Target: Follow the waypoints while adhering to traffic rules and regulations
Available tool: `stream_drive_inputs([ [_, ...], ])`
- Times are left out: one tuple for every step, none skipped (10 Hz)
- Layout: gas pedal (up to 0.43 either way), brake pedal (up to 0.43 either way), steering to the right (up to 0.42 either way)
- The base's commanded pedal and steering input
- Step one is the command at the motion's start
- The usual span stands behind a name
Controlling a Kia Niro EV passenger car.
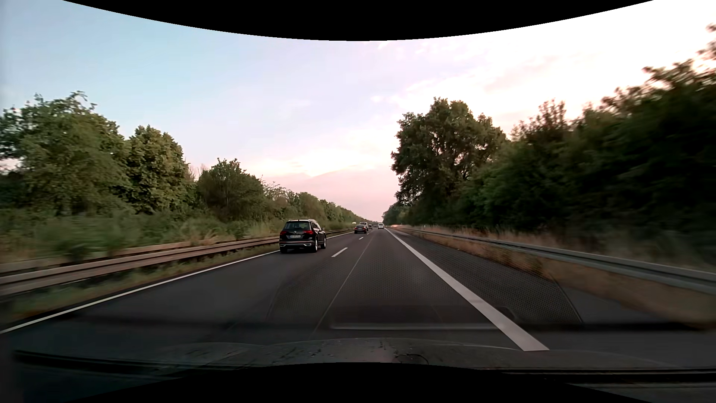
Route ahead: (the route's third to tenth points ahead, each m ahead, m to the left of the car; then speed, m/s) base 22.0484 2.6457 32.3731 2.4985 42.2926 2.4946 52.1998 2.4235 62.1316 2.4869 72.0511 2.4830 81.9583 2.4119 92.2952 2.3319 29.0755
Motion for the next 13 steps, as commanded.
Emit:
stream_drive_inputs([
  [0.228,0.0,-0.004],
  [0.228,0.0,-0.004],
  [0.228,0.0,-0.005],
  [0.228,0.0,-0.004],
  [0.22,0.0,-0.004],
  [0.209,0.0,-0.004],
  [0.209,0.0,-0.003],
  [0.209,0.0,-0.003],
  [0.209,0.0,-0.002],
  [0.197,0.0,-0.002],
  [0.197,0.0,-0.002],
  [0.189,0.0,-0.002],
  [0.189,0.0,-0.002],
])
